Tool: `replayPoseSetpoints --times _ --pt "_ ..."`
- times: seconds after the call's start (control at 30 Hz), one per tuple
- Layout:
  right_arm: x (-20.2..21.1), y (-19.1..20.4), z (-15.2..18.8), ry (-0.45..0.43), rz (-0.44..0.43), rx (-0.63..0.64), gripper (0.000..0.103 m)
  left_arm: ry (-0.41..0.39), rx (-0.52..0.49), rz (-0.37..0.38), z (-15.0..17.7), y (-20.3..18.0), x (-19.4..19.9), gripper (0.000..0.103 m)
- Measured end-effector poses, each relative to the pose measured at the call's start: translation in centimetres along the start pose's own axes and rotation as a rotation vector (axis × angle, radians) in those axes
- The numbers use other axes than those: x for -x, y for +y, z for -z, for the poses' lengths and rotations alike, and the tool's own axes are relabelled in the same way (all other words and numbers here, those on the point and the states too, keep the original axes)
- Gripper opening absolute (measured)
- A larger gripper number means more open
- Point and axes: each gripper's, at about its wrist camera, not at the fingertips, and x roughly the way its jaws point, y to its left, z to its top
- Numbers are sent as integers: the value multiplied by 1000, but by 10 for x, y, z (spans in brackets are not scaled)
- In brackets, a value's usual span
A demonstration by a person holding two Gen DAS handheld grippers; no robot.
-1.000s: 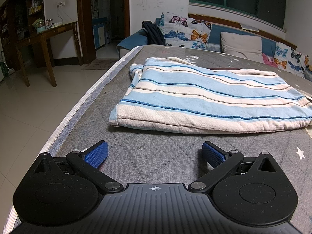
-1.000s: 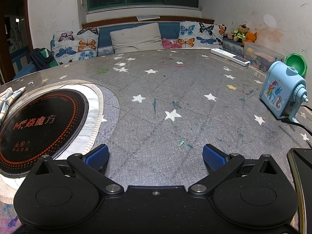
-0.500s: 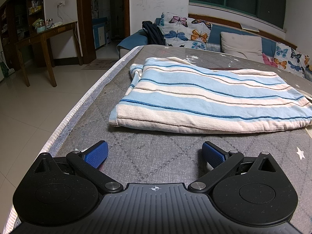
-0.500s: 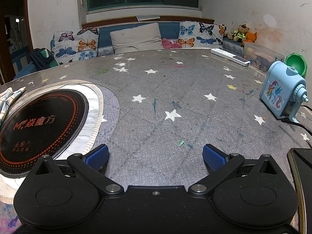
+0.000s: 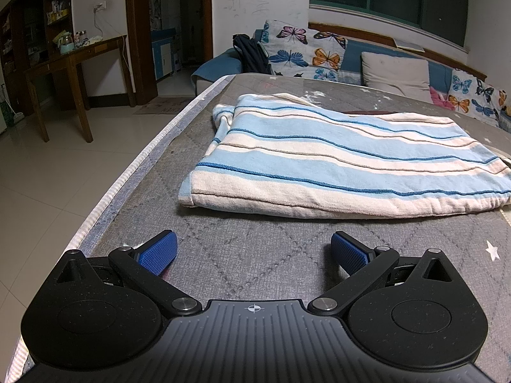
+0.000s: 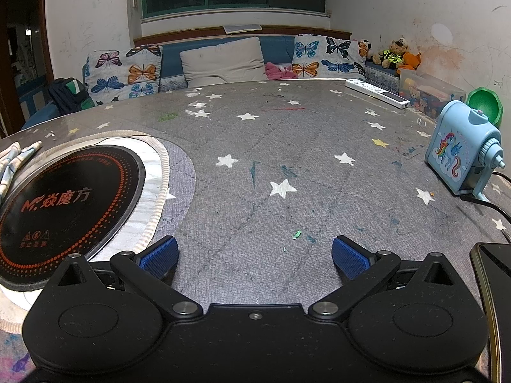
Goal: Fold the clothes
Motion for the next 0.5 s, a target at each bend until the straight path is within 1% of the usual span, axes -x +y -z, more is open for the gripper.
replayPoseSetpoints --times 0.5 --pt "-1 0 0 0 1 1 103 0 0 0 0 0 0 103"
